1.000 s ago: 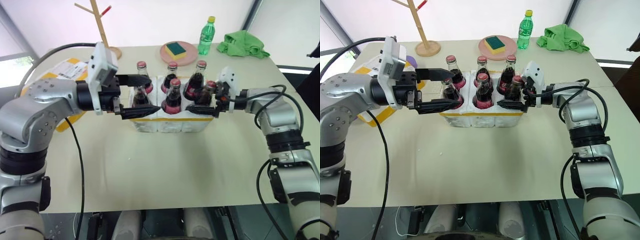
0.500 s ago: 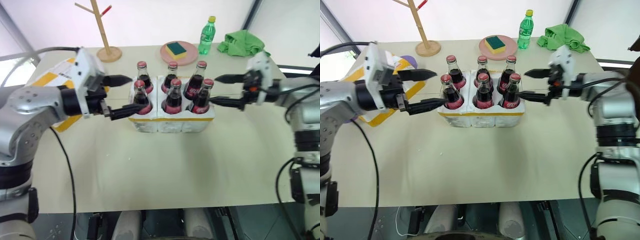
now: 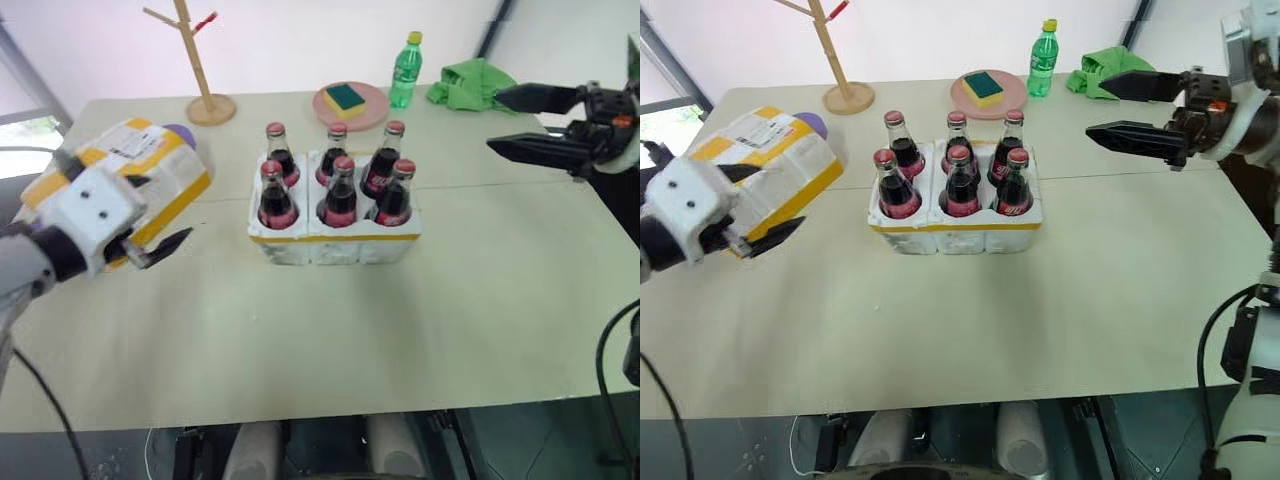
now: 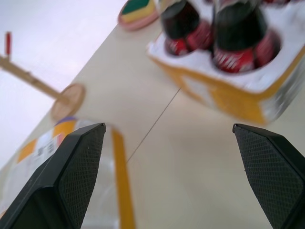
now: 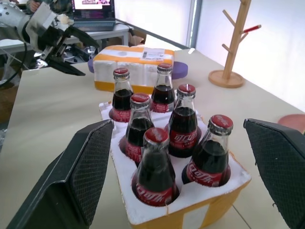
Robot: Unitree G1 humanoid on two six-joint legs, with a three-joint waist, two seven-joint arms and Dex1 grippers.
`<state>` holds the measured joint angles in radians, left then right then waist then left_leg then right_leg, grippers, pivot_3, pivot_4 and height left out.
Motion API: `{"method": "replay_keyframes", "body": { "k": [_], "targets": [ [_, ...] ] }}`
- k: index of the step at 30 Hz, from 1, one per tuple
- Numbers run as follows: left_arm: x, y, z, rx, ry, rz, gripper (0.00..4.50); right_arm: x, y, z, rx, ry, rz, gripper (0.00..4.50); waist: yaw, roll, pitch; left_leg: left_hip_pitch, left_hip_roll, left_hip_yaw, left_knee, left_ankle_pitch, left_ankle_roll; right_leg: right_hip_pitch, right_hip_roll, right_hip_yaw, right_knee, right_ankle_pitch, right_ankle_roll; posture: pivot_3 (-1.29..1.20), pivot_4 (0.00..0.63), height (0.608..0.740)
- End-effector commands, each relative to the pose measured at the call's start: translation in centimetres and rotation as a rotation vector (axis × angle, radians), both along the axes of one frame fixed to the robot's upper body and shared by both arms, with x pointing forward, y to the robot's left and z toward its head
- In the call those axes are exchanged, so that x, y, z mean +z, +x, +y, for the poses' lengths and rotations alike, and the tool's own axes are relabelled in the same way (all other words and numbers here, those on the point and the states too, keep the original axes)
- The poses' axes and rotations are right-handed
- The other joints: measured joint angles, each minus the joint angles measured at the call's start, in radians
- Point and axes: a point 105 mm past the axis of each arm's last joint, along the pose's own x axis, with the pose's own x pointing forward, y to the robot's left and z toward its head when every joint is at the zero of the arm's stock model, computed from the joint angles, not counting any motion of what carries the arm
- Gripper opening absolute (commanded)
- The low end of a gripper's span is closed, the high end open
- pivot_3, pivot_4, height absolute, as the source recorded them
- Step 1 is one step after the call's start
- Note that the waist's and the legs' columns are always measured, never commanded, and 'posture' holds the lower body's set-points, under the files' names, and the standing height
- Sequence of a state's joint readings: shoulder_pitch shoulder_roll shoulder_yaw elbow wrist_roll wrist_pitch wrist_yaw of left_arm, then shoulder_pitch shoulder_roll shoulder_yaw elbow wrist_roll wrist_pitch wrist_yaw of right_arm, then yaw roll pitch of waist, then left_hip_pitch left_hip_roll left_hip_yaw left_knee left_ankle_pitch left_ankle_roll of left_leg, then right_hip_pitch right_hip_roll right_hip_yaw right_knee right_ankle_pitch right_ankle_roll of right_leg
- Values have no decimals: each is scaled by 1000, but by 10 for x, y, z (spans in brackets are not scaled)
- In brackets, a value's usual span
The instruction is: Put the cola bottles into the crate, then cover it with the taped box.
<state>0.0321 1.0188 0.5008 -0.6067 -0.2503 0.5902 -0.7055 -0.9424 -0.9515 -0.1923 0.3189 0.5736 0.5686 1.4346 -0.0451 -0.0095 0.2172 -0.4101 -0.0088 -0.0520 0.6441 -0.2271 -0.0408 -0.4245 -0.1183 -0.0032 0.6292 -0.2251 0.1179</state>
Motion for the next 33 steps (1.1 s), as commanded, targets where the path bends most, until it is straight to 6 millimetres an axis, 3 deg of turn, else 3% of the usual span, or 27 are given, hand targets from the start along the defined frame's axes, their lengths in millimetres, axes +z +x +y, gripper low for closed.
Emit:
{"method": "replay_keyframes", "body": {
  "k": [1, 8, 12, 19, 27, 33],
  "targets": [
    [18, -13, 22, 112, 111, -122, 4500, 16, -12, 6, 53, 4, -68, 4472, 3, 0, 0, 0, 0, 0, 0, 0, 0, -1, 1, 0, 0, 0, 0, 0, 150, 740],
    [-18, -38, 79, 345, 299, -54, 4500, 7, -18, 15, 133, -80, -48, 4472, 5, 0, 0, -1, 1, 1, 1, 0, 0, 0, 1, 0, -1, 0, -1, 0, 150, 740],
    [-34, -35, 111, 442, 377, -45, 4500, 12, -22, 16, 163, -78, -50, 4472, 5, 0, 0, 0, 2, 1, 1, 0, 0, -1, 1, 0, -1, 1, -2, 0, 150, 740],
    [-60, -24, 149, 524, 471, -21, 4500, 16, -23, 19, 169, -74, -64, 4472, 4, 0, 0, -2, 3, 3, 0, 0, 0, -4, 1, 0, -1, 1, -2, 0, 150, 740],
    [-83, 16, 163, 557, 495, -29, 4500, 16, -22, 22, 166, -64, -75, 4472, 6, 0, 0, -2, 3, 3, 0, 0, 0, -4, 1, 0, 1, 2, -2, 0, 150, 740],
    [-88, 40, 162, 549, 535, -52, 4500, 16, -22, 23, 161, -55, -79, 4472, 3, -1, -1, -2, 3, 4, 0, 0, 0, -4, 1, 0, 1, 5, 2, 0, 150, 740]
  ]
}}
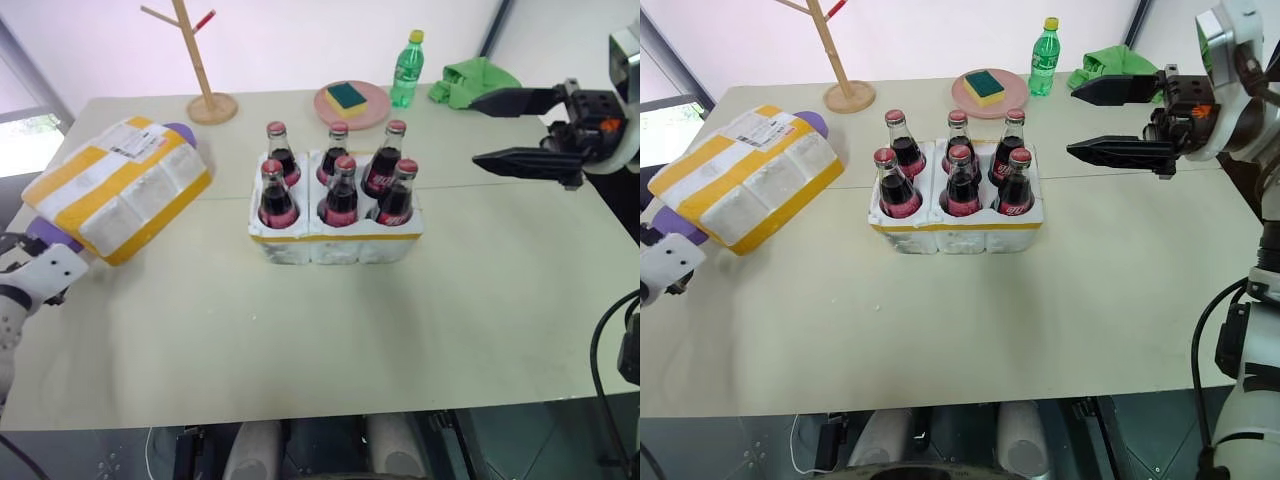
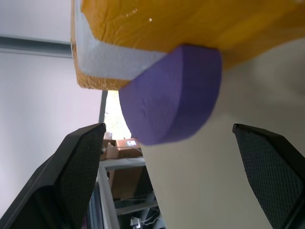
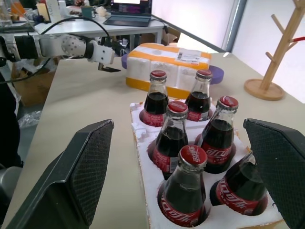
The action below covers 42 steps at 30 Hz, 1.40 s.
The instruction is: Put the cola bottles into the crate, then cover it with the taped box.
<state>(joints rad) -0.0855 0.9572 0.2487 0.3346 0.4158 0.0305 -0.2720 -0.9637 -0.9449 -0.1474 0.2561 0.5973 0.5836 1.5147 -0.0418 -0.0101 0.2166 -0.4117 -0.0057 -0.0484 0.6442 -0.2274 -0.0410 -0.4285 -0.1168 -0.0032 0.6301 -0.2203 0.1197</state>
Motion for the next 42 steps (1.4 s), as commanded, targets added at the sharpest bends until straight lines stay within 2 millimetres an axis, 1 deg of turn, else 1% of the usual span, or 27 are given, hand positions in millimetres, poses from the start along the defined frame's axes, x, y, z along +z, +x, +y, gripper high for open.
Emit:
{"method": "replay_keyframes", "body": {
  "k": [1, 6, 10, 14, 19, 20, 21, 26, 27, 28, 32, 34, 36, 38, 40, 42],
  "targets": [
    [7, 10, 3, 2, 80, -10, 4500, 14, -9, 3, 20, 16, -70, 4472, 0, 0, 0, 0, 0, 0, 0, 0, 0, 0, 0, 0, 0, 0, 0, 0, 150, 740],
    [1, 22, 2, 17, 112, 1, 4500, 12, -10, 2, 9, 23, -68, 4472, 0, 0, 0, 0, 0, 0, 1, 0, 0, 0, 0, 0, 1, 1, 1, 0, 150, 740],
    [-7, 28, 7, 75, 100, -4, 4500, 14, -8, -2, -11, 31, -73, 4472, 3, 0, 0, 0, 0, 0, 1, 0, 0, 0, 0, 0, 1, 1, 1, 0, 150, 740],
    [-11, 37, 4, 90, 89, -13, 4500, 14, -6, -5, -32, 34, -76, 4472, 4, 0, 0, 0, 0, 0, 1, 0, 0, 1, 0, 0, 1, 1, 2, 0, 150, 740],
    [-14, 45, 3, 106, 88, -12, 4500, 11, -6, -3, -34, 38, -75, 4472, 7, 0, 0, 0, 0, 0, 2, 0, 0, 1, 0, 0, 1, 1, 2, 0, 150, 740],
    [-15, 46, 2, 107, 84, -14, 3949, 10, -6, -3, -34, 38, -74, 4500, 8, 0, 0, 0, 0, 0, 2, 0, 0, 1, 0, 0, 2, 1, 2, 0, 150, 740],
    [-15, 48, 1, 104, 84, -16, 3665, 10, -6, -3, -35, 40, -73, 4500, 8, 0, 0, 0, 0, 0, 2, 0, 0, 1, 0, 0, 1, 1, 2, 0, 150, 740],
    [-12, 51, 0, 110, 85, -33, 1083, 10, -7, -3, -39, 45, -72, 4500, 17, 0, -1, 1, 0, 0, 2, 0, 0, 1, 0, 0, 2, 1, 2, 0, 150, 740],
    [-9, 50, 2, 119, 85, -41, 805, 9, -7, -3, -39, 47, -71, 4500, 19, 1, -1, 1, 0, 0, 2, 0, 0, 2, 0, 0, 2, 1, 2, 0, 150, 740],
    [-7, 49, 5, 126, 88, -47, 671, 9, -7, -3, -40, 49, -69, 4500, 21, 1, -1, 2, 0, 0, 2, 0, 0, 2, 0, 0, 2, 1, 2, 0, 150, 740],
    [2, 45, 12, 142, 109, -63, 656, 7, -6, -5, -53, 52, -63, 4500, 24, 1, -1, 2, 0, 0, 2, 0, 0, 2, 0, 0, 1, 1, 2, 0, 150, 740],
    [10, 43, 13, 132, 117, -80, 656, 6, -6, -9, -68, 45, -60, 4500, 21, 0, -1, 2, 0, 0, 2, 0, 0, 2, 0, 0, 1, 1, 2, 0, 150, 740],
    [24, 41, 13, 115, 141, -104, 656, 6, -4, -14, -93, 30, -59, 4500, 20, 0, -1, 2, 0, 0, 2, 0, 0, 2, 0, 0, 1, 1, 2, 0, 150, 740],
    [45, 38, 14, 93, 165, -140, 656, 6, -3, -23, -125, 31, -39, 4500, 22, 0, -1, 2, 0, 0, 2, 0, 0, 1, 0, 0, 1, 1, 2, 0, 150, 740],
    [68, 38, 10, 52, 187, -173, 656, 7, -3, -31, -148, 48, 10, 4500, 24, 0, -1, 1, 0, 0, 2, 0, 0, 1, 0, 0, 1, 1, 2, 0, 150, 740],
    [92, 41, 2, 6, 209, -213, 656, 6, -4, -36, -163, 44, 11, 4500, 30, 0, -1, 1, 0, 0, 2, 0, 0, 1, 0, 0, 1, 1, 2, 0, 150, 740]
  ]
}}
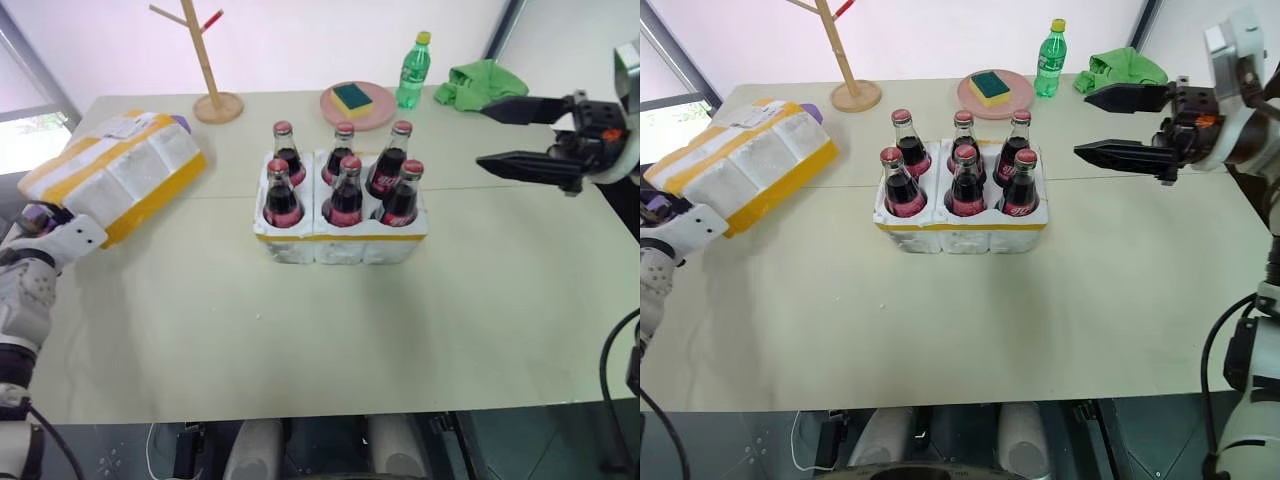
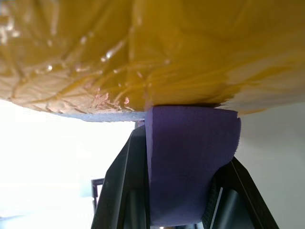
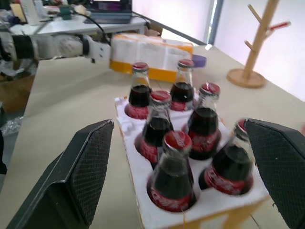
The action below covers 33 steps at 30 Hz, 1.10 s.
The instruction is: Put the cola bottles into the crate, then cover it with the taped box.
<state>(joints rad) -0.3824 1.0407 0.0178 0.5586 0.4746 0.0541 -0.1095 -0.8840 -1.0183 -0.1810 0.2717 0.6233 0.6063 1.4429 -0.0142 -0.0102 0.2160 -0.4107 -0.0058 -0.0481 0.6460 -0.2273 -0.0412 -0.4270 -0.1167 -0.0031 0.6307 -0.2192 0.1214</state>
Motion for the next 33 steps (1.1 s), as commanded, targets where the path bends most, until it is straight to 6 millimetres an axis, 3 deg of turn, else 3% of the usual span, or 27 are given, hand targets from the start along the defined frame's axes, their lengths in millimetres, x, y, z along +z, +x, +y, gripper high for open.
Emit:
{"method": "replay_keyframes", "body": {
  "k": [1, 5, 7, 9, 13, 16, 19, 22, 33],
  "targets": [
    [66, 5, -12, -80, 58, -139, 656, 12, -5, -12, -40, 10, -56, 4500, 4, 0, 0, 0, 0, 0, 0, 0, 0, 0, 0, 0, 0, 0, 0, 0, 150, 740],
    [112, 16, -37, -168, 91, -226, 656, 8, 1, -14, -71, 4, -75, 4500, 5, 0, 0, -1, 0, 0, 0, 0, 0, 0, 0, 0, 0, 0, 0, 0, 150, 740],
    [138, 26, -59, -240, 89, -284, 656, 6, 1, -14, -66, 7, -76, 4500, 1, -1, 0, -1, 0, 1, 0, 0, 0, 0, 0, 0, -1, 0, 0, 0, 150, 740],
    [163, 37, -93, -350, 77, -329, 656, 3, 2, -16, -76, 12, -65, 4500, 1, -1, 0, -1, 0, 1, 0, 0, 0, 0, 0, 0, -1, 0, 1, 0, 150, 740],
    [185, 48, -152, -544, 66, -345, 656, -2, 2, -23, -101, 12, -48, 4500, 1, -1, 0, -2, -1, 1, 1, 0, 0, 1, 0, 0, -1, 1, 3, 0, 150, 740],
    [187, 48, -199, -716, 53, -303, 656, -3, -1, -32, -122, 18, -30, 4500, -5, -1, 0, -2, -1, 1, 1, 0, 0, 1, 0, 1, -1, 1, 3, 0, 150, 740],
    [183, 44, -223, -814, 72, -258, 656, -5, -1, -38, -151, 15, -24, 4500, -10, -1, 0, -2, -1, 1, 1, 0, 0, 0, 0, 1, -1, 1, 3, 0, 150, 740],
    [177, 38, -236, -884, 114, -214, 656, -8, -2, -41, -168, 28, -15, 4500, -15, -1, 0, -2, -1, 1, 1, 0, 0, 0, 0, 1, 0, 1, 3, 0, 150, 740],
    [152, 13, -257, -988, 251, -171, 656, -22, -8, -50, -192, 40, 22, 4500, -16, -1, 0, -2, -1, 1, 2, 0, 0, 0, 0, 2, 0, 1, 3, 0, 150, 740]
  ]
}}
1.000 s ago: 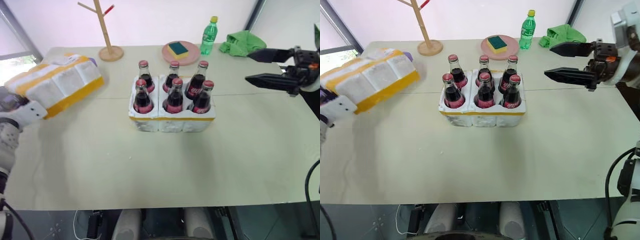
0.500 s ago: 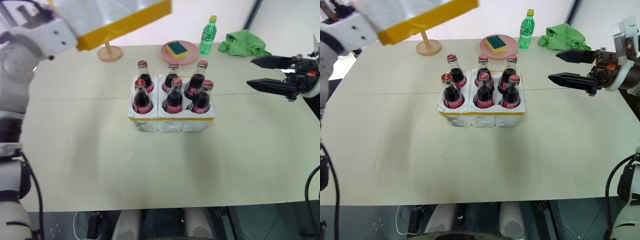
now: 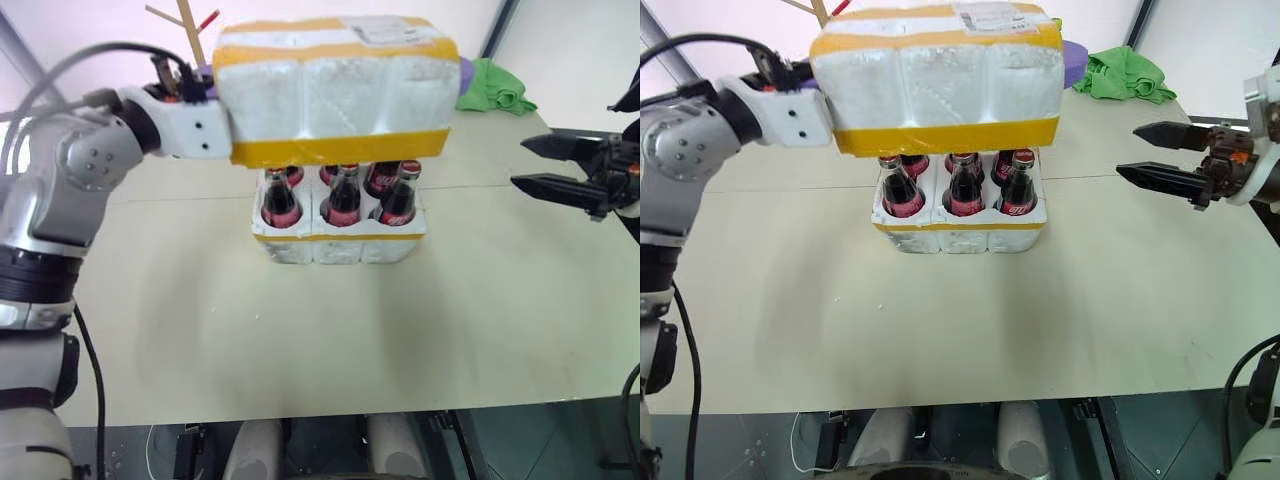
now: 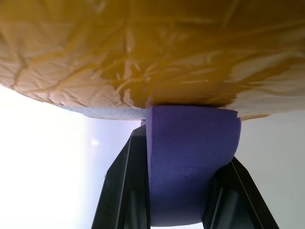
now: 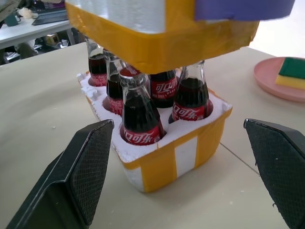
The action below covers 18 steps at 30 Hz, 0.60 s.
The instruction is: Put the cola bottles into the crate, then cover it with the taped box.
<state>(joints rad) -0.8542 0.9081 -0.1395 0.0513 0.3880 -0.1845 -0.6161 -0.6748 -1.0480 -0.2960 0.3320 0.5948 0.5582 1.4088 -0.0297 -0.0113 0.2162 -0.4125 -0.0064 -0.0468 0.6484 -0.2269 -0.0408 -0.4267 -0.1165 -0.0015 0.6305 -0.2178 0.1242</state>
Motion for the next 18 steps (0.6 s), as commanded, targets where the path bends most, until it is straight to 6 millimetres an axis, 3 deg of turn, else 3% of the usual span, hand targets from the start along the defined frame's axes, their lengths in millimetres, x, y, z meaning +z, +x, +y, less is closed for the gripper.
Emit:
{"method": "replay_keyframes", "body": {
  "k": [1, 6, 12, 18],
  "targets": [
    [10, -17, -6, -28, 46, -83, 656, 15, -9, -3, -5, -12, -66, 4500, 0, 0, 0, 0, 0, 0, 0, 0, 0, 0, 0, 0, 0, 0, 0, 0, 150, 740],
    [-7, -20, -14, -40, 61, -76, 656, 8, -7, -3, -12, 3, -52, 4500, 3, 0, 0, 0, 0, 0, 0, 0, 0, 0, 0, 0, 0, 0, 0, 0, 150, 740],
    [-37, -22, -9, 11, 213, -92, 656, 2, -8, 1, -3, 28, -35, 4500, 8, 0, 0, 1, 0, 0, 0, 0, 0, 0, 0, 0, 0, 0, 0, 0, 150, 740],
    [-59, -25, -11, 29, 170, -83, 656, -15, -14, 2, 18, 23, 23, 4500, 13, 0, 0, 1, 0, 0, 0, 0, 0, 2, 0, 0, 0, 0, 0, 0, 150, 740]
  ]
}}
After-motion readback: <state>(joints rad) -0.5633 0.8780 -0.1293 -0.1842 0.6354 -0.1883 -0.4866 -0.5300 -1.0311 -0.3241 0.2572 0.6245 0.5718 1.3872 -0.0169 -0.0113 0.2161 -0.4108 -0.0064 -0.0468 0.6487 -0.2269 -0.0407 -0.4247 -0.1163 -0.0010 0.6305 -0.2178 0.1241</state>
